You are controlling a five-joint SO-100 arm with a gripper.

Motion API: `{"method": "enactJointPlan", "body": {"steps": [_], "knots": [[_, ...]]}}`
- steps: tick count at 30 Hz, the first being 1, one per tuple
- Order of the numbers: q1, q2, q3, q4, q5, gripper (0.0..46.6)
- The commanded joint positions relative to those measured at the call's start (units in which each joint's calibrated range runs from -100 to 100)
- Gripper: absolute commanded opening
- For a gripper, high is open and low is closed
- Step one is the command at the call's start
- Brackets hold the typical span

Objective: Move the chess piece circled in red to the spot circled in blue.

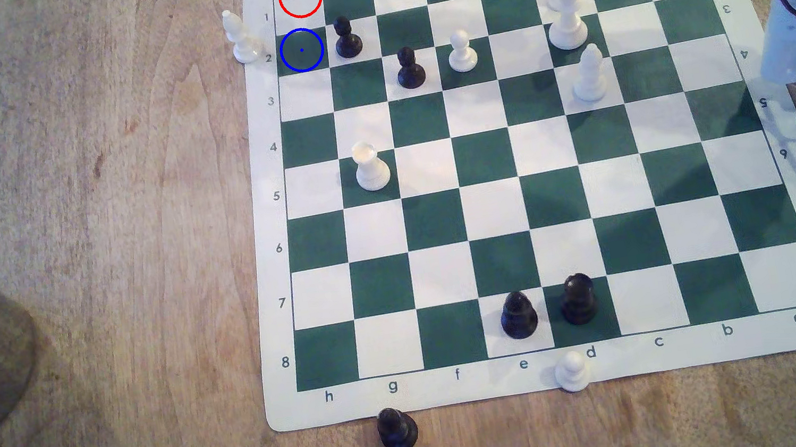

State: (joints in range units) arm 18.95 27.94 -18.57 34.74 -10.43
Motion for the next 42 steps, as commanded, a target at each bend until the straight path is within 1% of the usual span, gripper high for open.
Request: {"method": "enactJointPlan", "body": {"steps": [1,5,16,27,42], "knots": [[-1.63,-11.30,1.80,-1.16,-0.34,5.3],[-2.72,-12.49,5.88,-2.06,-0.34,5.1],[-4.44,-8.16,5.15,-2.72,-0.29,4.9],[-4.91,-3.49,4.43,-3.37,-0.29,4.8],[-4.83,-1.03,3.88,-4.03,-0.15,4.7]]}}
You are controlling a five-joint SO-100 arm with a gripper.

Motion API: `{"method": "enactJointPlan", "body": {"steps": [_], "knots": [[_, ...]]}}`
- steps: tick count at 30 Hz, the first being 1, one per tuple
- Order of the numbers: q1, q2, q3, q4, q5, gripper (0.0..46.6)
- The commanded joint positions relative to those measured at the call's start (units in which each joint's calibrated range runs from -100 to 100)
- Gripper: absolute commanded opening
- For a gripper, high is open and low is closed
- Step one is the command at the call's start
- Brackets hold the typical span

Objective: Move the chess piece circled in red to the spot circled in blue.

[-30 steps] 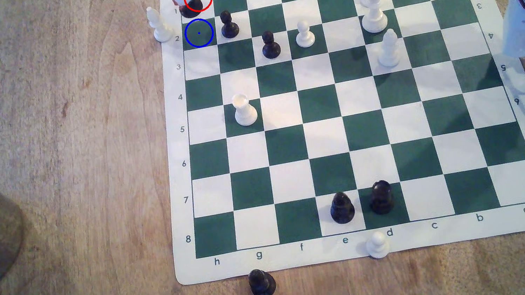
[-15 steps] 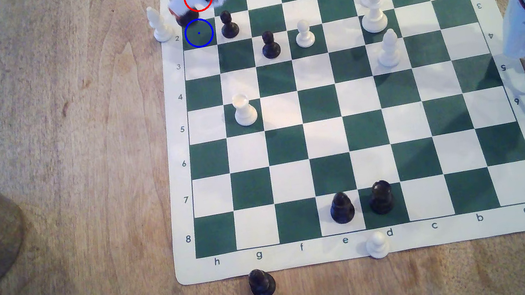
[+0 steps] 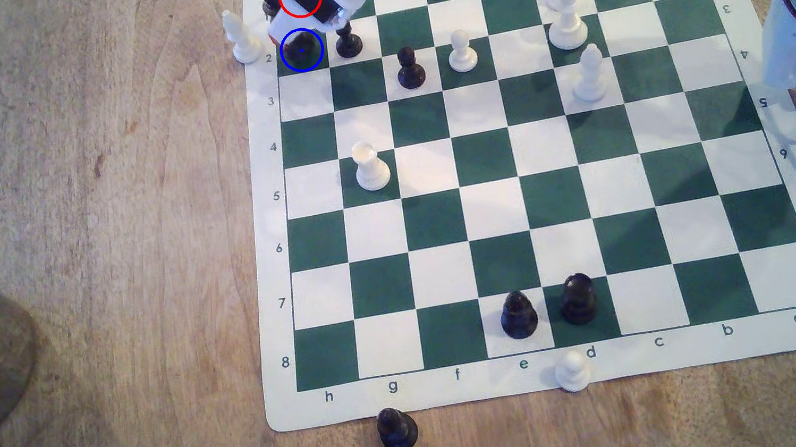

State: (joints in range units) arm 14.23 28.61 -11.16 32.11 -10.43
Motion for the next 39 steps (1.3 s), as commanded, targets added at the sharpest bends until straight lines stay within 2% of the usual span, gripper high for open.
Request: {"method": "enactJointPlan", "body": {"steps": [1,5,7,11,13,24,28,33,39], "knots": [[0.04,-1.62,-3.71,-1.48,-0.15,4.7],[0.51,-1.11,-4.25,-1.56,-0.34,5.6],[0.67,-1.11,-3.98,-1.56,-0.44,10.7],[1.21,-2.04,-2.80,-1.40,-0.73,17.1],[1.29,-2.47,-2.71,-1.15,-0.78,18.1],[1.61,-11.64,0.01,6.95,-0.34,18.9],[1.29,-18.17,2.10,9.49,-0.88,18.9],[0.75,-28.70,9.89,10.89,-0.98,15.5],[0.82,-46.95,29.48,10.15,-1.17,17.0]]}}
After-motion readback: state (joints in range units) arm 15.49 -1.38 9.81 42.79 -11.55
